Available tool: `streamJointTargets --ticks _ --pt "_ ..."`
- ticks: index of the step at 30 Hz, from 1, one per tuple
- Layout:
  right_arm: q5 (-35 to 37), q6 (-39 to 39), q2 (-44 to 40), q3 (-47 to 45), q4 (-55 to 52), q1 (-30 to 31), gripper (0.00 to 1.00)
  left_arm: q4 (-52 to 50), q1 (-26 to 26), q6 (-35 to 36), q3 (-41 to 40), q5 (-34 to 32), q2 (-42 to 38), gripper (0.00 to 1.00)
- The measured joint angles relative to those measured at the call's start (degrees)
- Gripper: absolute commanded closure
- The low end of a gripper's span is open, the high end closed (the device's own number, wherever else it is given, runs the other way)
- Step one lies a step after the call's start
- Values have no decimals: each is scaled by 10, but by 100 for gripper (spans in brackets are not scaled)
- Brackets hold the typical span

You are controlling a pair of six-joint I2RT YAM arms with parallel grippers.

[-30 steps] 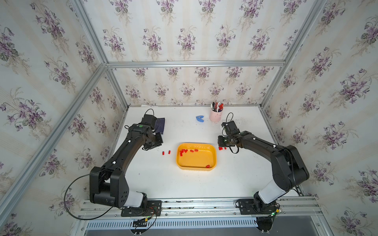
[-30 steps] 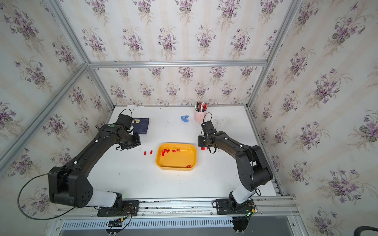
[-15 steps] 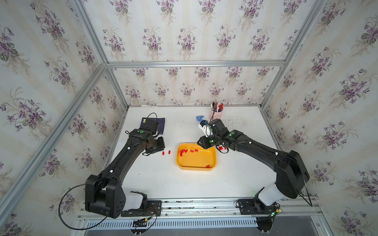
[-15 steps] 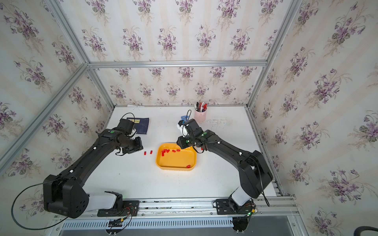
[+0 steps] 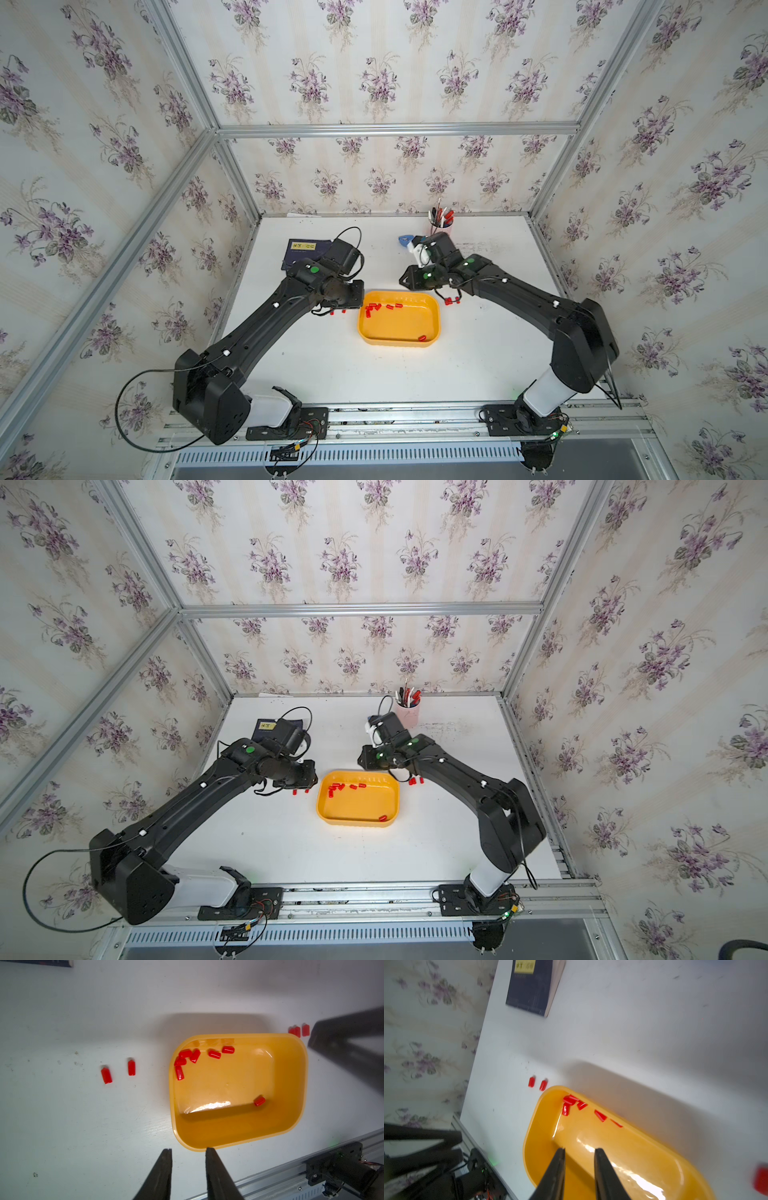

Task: Take the screw protection sleeves out of the storage box
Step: Pick up the screw protection sleeve from the storage box.

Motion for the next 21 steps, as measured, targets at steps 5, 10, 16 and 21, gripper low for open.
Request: streamJointTargets --ticks 5,10,16,21 --pt "15 0 -30 -24 -21 -106 71 -9 -81 -13 72 -43 113 75" --pt "11 -16 -27 -33 -34 -120 71 -10 -110 -10 132 -75 230 74" --pt "-2 -28 -11 -42 -34 -121 71 -6 -106 12 145 -109 309 73" --pt "-2 -37 -7 -47 -34 -121 71 12 -93 28 145 -119 340 72"
